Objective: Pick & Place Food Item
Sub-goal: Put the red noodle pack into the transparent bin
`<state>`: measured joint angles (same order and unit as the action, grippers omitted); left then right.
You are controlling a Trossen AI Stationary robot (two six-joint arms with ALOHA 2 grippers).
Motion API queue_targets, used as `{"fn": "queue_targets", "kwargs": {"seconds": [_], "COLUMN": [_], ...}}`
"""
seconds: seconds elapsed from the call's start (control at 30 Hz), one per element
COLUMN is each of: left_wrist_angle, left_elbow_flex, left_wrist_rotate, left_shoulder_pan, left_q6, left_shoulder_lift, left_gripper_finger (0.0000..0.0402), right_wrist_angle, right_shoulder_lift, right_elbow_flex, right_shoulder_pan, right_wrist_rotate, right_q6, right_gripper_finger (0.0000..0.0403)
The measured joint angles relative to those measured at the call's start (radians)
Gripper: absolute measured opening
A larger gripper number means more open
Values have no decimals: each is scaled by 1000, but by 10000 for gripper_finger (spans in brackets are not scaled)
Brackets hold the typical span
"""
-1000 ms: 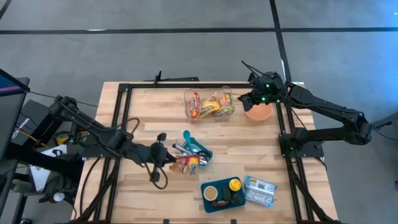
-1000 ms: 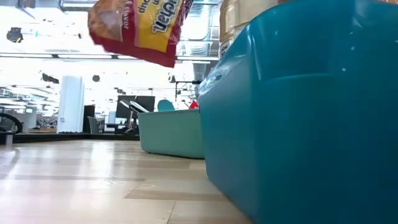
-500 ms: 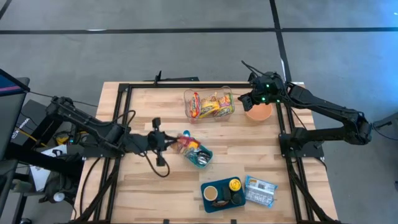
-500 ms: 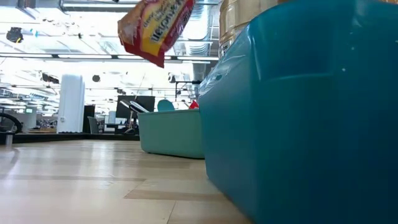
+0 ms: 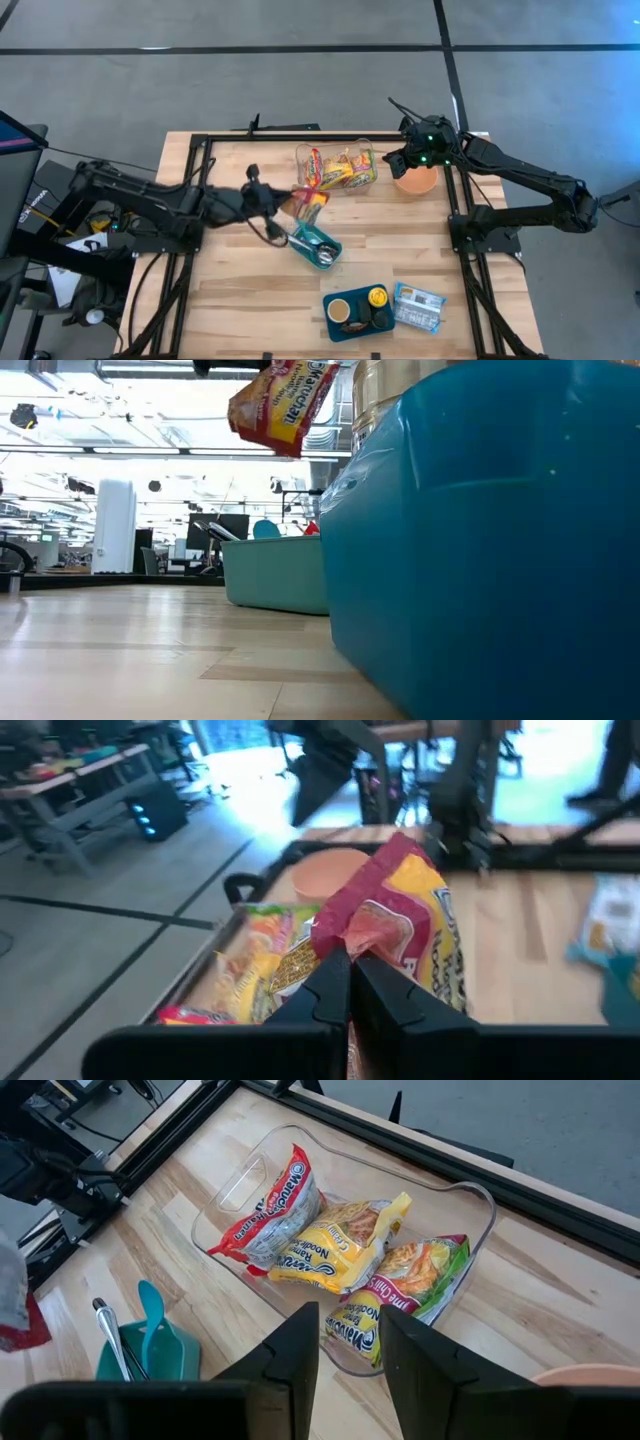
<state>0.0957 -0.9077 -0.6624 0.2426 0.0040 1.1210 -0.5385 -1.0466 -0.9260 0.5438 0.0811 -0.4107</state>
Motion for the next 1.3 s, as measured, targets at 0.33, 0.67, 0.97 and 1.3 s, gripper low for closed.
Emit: {"fn": "queue_targets", "kwargs": {"seconds": [0.33, 0.67, 0.97, 1.3], "left_wrist_angle": [-163, -227, -424, -641], "left_elbow_flex": [1, 1, 0, 1], "left_wrist_rotate": [40, 165, 244, 243], "left_shoulder_pan": [-163, -283, -312, -352], "left_q6": [0, -1, 18, 90], "left_shoulder_lift": [22, 58, 217, 399], "left_gripper_finger": [0, 0, 0, 0], "right_wrist_angle": [0, 0, 1, 1], "right_shoulder_lift": [0, 0, 0, 0], "right_elbow_flex": [0, 0, 0, 0], "right_shoulder_pan": [0, 0, 0, 1], "right_wrist_rotate": [0, 0, 0, 45], "right_q6": [2, 3, 29, 82], "right_gripper_finger": [102, 102, 102, 102]}}
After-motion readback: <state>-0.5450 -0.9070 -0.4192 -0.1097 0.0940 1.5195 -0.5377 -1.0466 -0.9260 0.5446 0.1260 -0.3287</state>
